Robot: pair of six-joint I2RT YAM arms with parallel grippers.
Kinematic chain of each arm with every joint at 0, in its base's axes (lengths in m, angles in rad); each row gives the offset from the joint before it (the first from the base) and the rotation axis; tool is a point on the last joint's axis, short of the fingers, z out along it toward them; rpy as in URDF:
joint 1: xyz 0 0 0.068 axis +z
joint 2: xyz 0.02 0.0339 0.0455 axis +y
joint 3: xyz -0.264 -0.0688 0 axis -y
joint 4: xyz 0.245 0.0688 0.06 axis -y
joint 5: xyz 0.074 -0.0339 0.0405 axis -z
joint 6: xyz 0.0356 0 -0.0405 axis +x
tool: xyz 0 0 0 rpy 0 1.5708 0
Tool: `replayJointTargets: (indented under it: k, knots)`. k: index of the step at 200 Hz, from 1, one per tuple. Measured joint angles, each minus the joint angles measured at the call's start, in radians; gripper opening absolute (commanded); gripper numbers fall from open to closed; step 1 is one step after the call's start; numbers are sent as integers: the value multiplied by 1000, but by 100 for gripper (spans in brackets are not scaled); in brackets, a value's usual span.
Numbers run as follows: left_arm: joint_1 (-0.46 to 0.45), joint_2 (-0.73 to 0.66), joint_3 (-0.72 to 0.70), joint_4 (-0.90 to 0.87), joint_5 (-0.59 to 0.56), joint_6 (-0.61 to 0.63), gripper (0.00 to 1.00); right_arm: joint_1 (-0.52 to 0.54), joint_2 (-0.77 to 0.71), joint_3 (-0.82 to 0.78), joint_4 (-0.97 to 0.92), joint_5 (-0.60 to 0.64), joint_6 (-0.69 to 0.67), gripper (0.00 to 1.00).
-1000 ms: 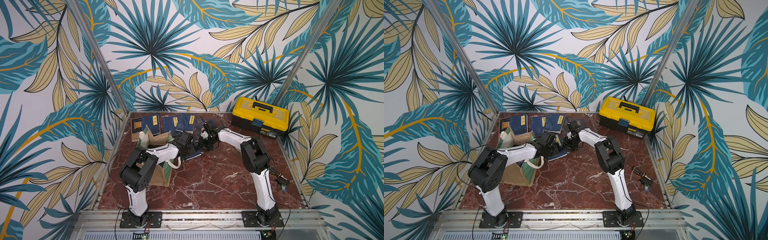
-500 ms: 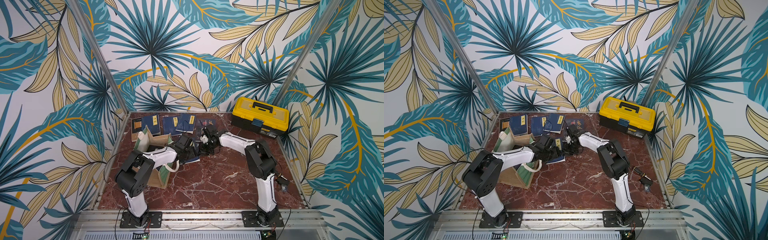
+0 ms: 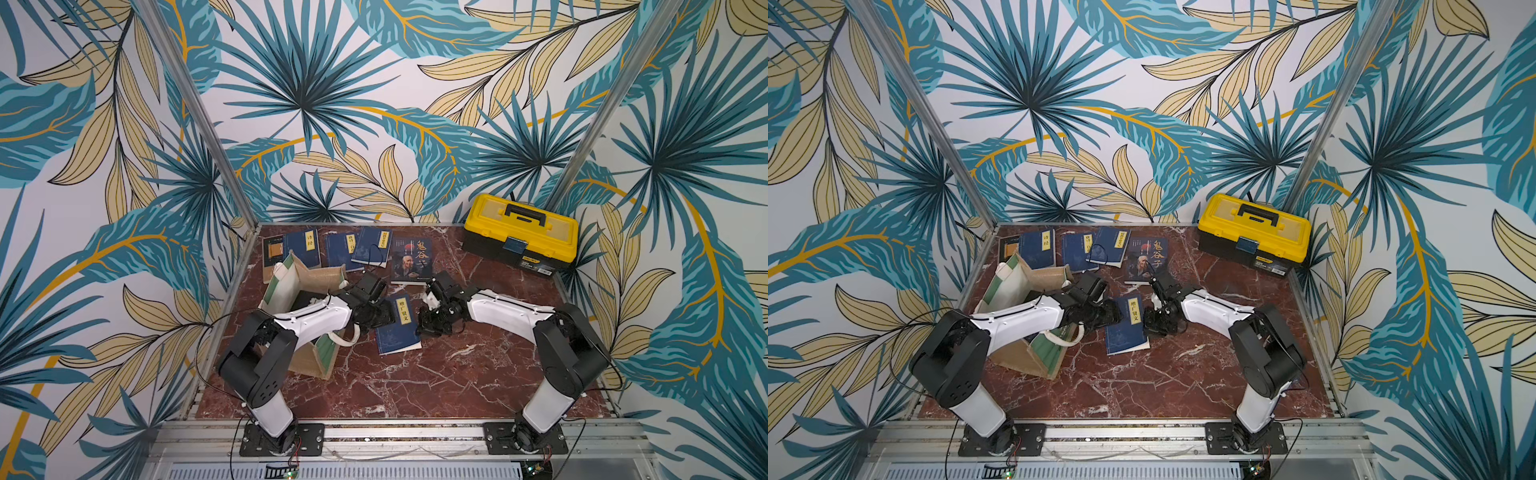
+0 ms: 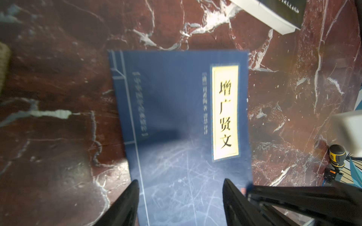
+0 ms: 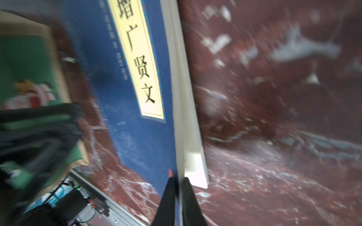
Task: Put the books into the canvas bag
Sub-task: Move the book to the center of the board, then pick up the book from the center of the board.
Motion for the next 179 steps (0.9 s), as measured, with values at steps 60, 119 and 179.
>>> replayJointTargets:
  k: [60,119,179]
  knots:
    - [3,41,-51,58,32,-38,69,0,13,5,7,78,18,51]
    - [5,47,-106,227,143,-93,67,-2,77,62,3,124,-14,46]
    - [14,49,-113,240,178,-103,54,-35,72,35,22,96,10,14]
